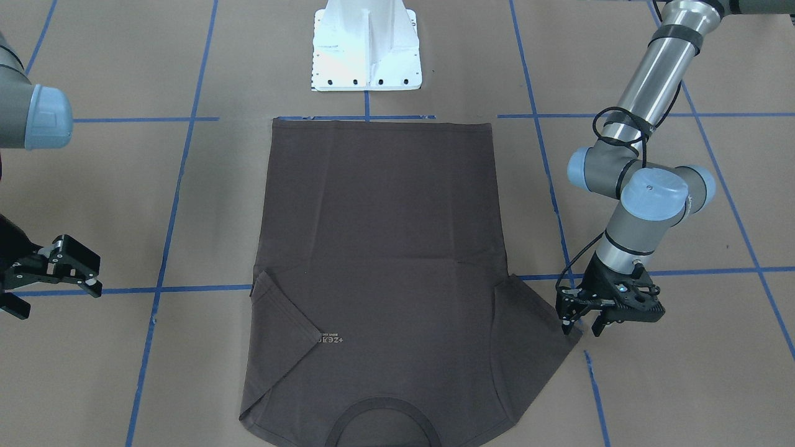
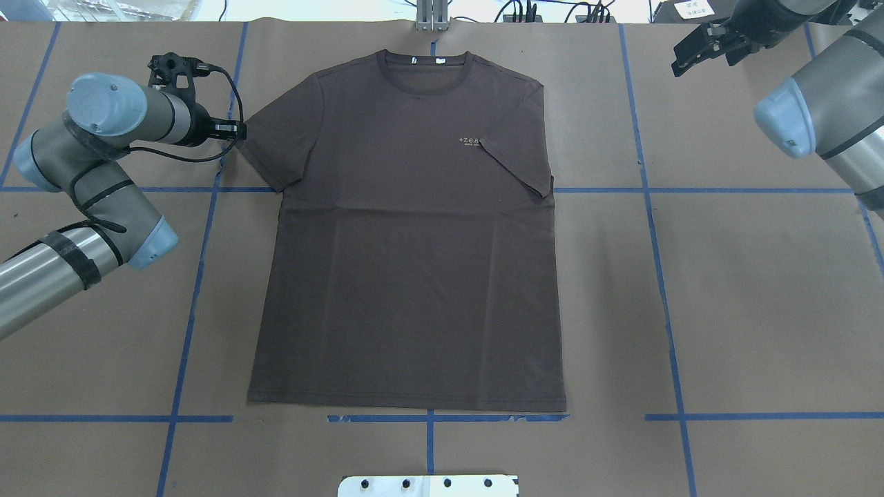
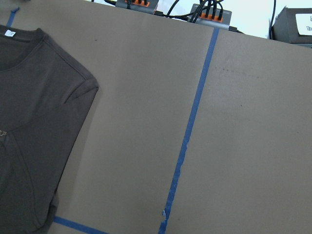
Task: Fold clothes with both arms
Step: 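Bring the left gripper to the sleeve nearest it while the right arm waits raised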
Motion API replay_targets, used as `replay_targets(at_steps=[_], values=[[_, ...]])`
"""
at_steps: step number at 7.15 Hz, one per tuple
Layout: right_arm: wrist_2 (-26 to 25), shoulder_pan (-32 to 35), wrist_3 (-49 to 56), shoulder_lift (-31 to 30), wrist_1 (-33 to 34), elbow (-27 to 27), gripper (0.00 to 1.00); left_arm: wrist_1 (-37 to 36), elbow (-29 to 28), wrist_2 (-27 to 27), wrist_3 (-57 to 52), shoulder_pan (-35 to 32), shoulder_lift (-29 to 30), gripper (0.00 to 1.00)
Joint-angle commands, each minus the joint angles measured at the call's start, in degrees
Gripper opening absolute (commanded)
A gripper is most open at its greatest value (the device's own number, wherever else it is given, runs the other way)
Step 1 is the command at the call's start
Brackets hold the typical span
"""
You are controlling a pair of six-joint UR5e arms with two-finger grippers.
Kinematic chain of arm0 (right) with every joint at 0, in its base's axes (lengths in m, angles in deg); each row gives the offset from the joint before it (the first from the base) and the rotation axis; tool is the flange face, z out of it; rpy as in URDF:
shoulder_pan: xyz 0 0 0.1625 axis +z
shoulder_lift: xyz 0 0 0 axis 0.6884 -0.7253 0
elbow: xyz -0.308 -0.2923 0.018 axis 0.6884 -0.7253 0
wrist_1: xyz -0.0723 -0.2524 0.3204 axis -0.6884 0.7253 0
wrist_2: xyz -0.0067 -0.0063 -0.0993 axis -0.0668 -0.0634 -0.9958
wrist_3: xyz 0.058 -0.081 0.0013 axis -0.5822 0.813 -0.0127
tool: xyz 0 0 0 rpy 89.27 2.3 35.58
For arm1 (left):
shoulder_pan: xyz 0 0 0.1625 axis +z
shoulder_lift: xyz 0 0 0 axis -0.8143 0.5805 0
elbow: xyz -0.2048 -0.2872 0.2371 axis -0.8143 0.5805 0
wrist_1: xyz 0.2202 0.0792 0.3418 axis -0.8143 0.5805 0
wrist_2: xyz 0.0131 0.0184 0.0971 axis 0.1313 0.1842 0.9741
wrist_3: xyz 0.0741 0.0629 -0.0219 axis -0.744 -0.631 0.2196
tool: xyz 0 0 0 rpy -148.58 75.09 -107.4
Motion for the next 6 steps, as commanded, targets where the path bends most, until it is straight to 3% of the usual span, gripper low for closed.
replay_targets(at_steps=[1, 4, 5, 6], values=[[0.0, 0.07, 0.0, -0.01, 0.01, 0.0, 1.0, 0.0, -0.08, 0.0, 0.0, 0.35, 0.01, 0.61], [0.0, -0.02, 0.0, -0.01, 0.01, 0.0, 1.0, 0.0, -0.26, 0.0, 0.44, 0.43, 0.01, 0.55], [0.0, -0.02, 0.0, -0.01, 0.01, 0.0, 1.0, 0.09, -0.35, 0.0, 0.53, 0.43, 0.09, 0.49], [0.0, -0.02, 0.0, -0.01, 0.01, -0.09, 1.0, 0.09, -0.35, 0.0, 0.53, 0.43, 0.18, 0.29]])
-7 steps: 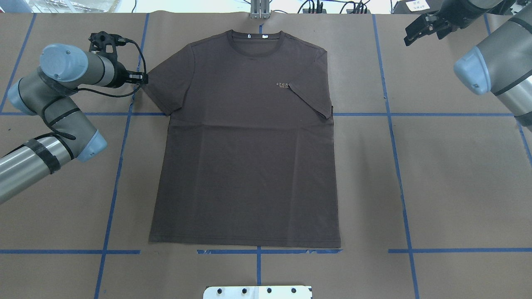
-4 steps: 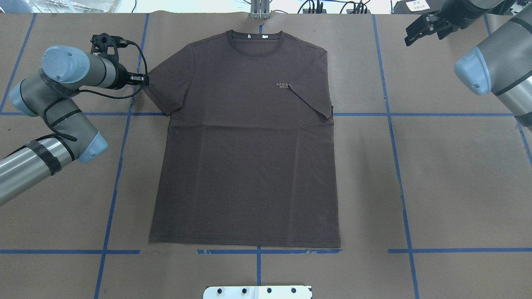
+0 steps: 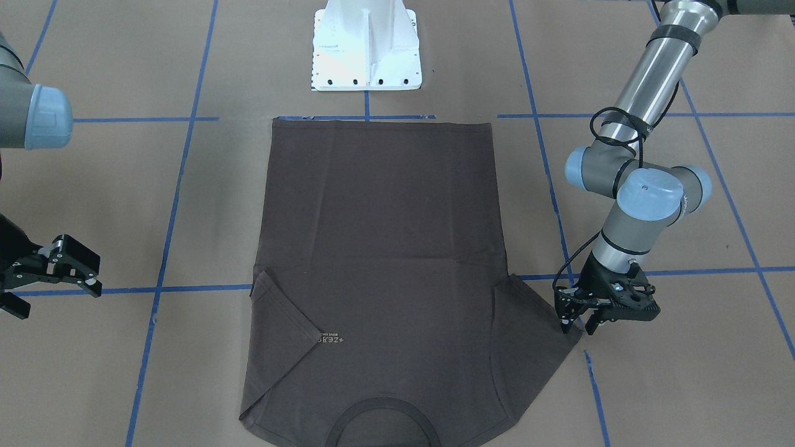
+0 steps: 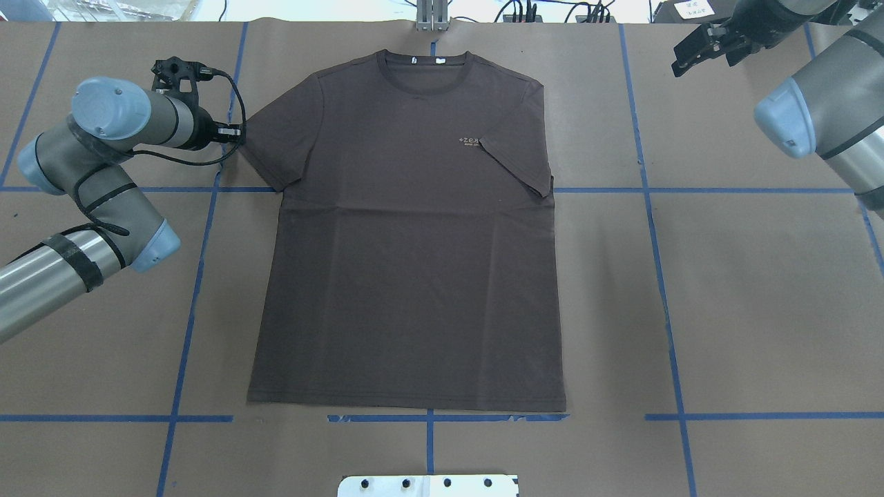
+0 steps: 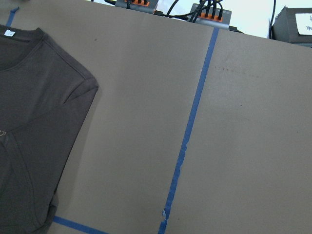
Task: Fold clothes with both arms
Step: 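Bring the left gripper to the sleeve nearest it while the right arm waits raised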
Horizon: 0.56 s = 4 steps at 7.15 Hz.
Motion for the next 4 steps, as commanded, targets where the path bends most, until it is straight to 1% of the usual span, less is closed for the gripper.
replay_targets(at_steps=[1, 2, 4], values=[[0.0, -0.01, 0.0, 0.0, 0.01, -0.06, 1.0, 0.03, -0.06, 0.0, 0.05, 0.01, 0.17, 0.07], [0.0, -0.01, 0.0, 0.0, 0.01, -0.06, 1.0, 0.03, -0.06, 0.0, 0.05, 0.01, 0.26, 0.0], [-0.09, -0.01, 0.0, 0.0, 0.01, -0.06, 1.0, -0.23, 0.03, 0.0, 0.23, 0.01, 1.22, 0.0]])
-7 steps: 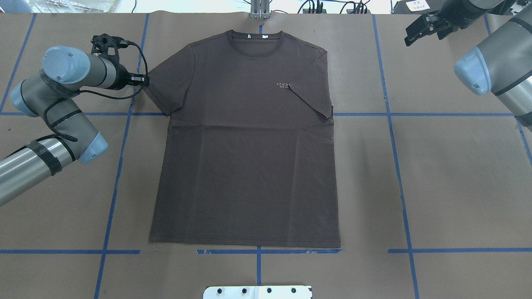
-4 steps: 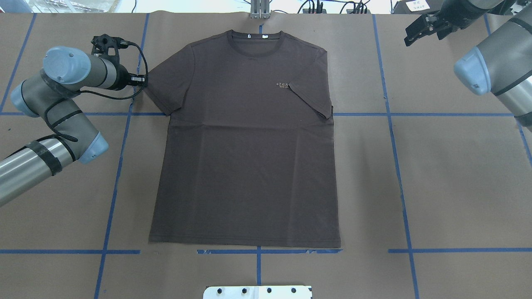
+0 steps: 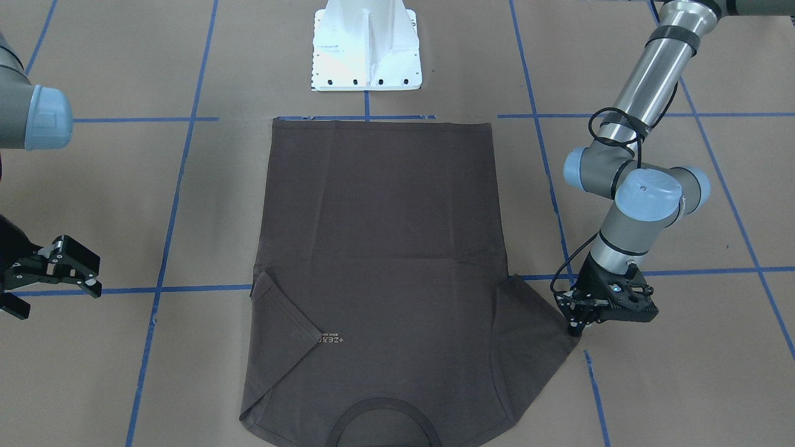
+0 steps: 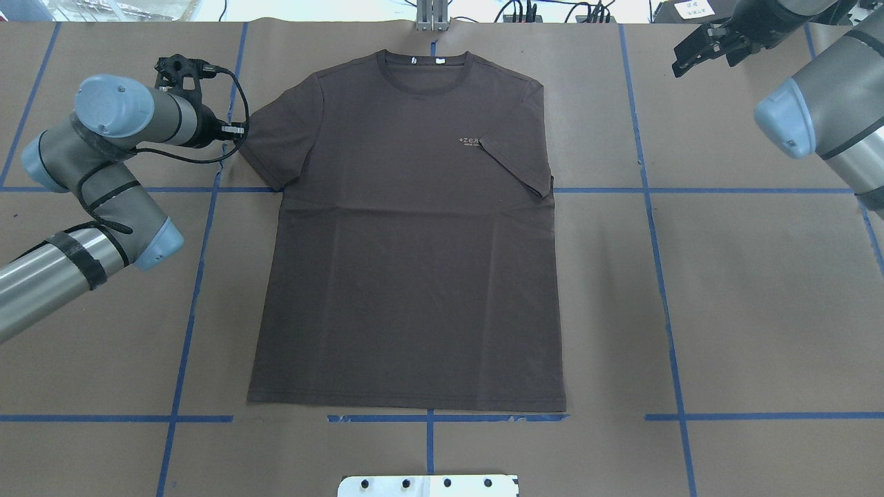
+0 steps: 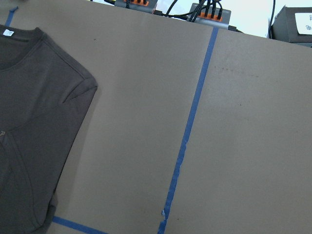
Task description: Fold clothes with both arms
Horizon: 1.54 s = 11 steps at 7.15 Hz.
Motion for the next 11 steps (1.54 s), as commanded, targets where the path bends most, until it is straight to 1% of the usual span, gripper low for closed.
replay_targets(at_steps=[1, 2, 3, 6, 7, 8, 10, 11], values=[[-0.03, 0.0, 0.0, 0.0, 0.0, 0.0, 1.0, -0.47, 0.21, -0.04, 0.22, 0.0, 1.48, 0.0], [-0.03, 0.0, 0.0, 0.0, 0.0, 0.0, 1.0, -1.17, 0.39, -0.13, 2.14, 0.0, 2.27, 0.0], [-0.03, 0.0, 0.0, 0.0, 0.0, 0.0, 1.0, -3.79, 0.65, -0.13, 3.46, 0.08, 4.37, 0.0], [-0.03, 0.0, -0.09, 0.0, 0.0, 0.0, 1.0, -14.85, 4.16, -0.22, 8.73, 1.57, 9.82, 0.0], [-0.03, 0.0, -0.09, 0.0, 0.0, 0.0, 1.0, -17.33, 4.34, -0.13, 10.75, 2.62, 11.14, 0.0], [-0.03, 0.0, -0.09, 0.0, 0.0, 0.0, 1.0, -17.44, 4.34, -0.04, 11.99, 3.5, 11.59, 0.0], [-0.03, 0.0, -0.09, 0.0, 0.0, 0.0, 1.0, -21.29, 4.08, 0.04, 12.96, 4.39, 14.22, 0.0], [-0.03, 0.0, -0.09, -0.09, 0.0, 0.0, 1.0, -21.31, 4.08, 0.05, 12.97, 4.83, 14.23, 0.0]])
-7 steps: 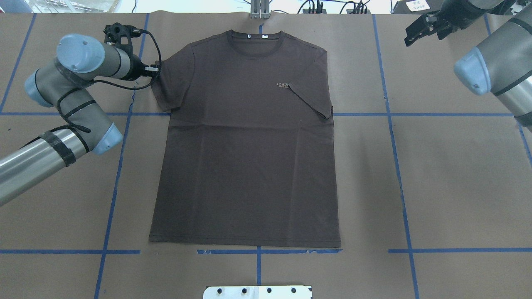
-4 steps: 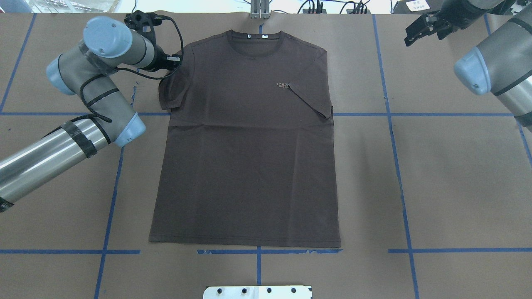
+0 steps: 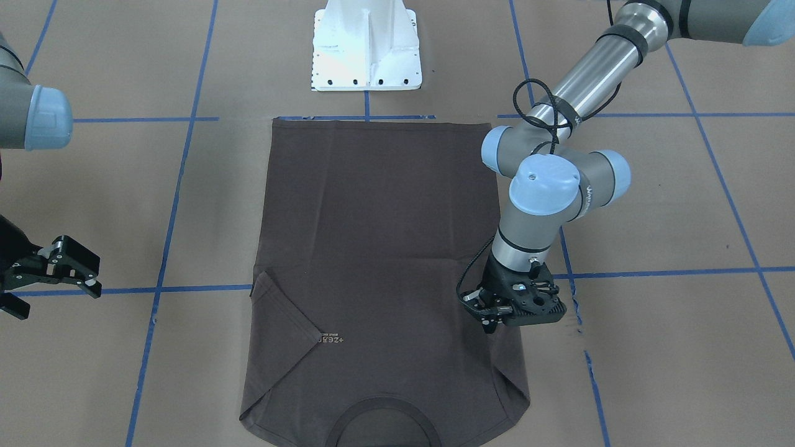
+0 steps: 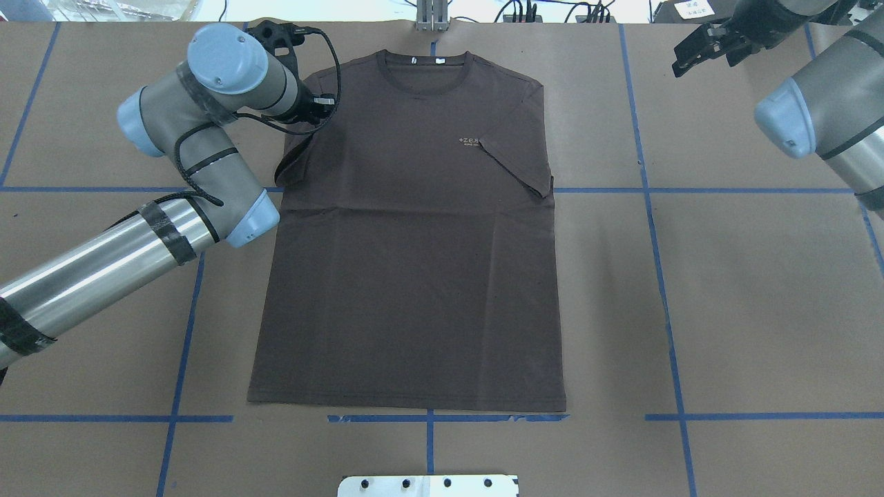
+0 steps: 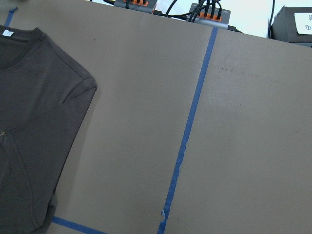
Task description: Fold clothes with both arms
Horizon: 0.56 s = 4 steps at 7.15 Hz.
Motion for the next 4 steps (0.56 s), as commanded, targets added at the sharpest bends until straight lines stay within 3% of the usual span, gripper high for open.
replay_targets(at_steps=[1, 2, 3, 4], values=[[0.0, 0.0, -0.09, -0.07, 0.0, 0.0, 1.0, -0.87, 0.06, 0.12, 1.53, 0.99, 0.67, 0.0], [0.0, -0.09, -0.26, -0.07, 0.0, -0.09, 1.0, -0.87, -0.03, 0.12, 2.07, 1.34, 0.67, 0.0], [-0.09, -0.35, -0.61, -0.07, 0.0, -0.09, 1.0, -0.61, 0.23, 0.12, 0.51, 1.35, 0.24, 0.98], [-0.26, -0.61, -0.79, 0.02, -0.09, 0.43, 1.0, -0.78, 1.45, -0.31, -2.55, 1.26, 0.23, 1.0]])
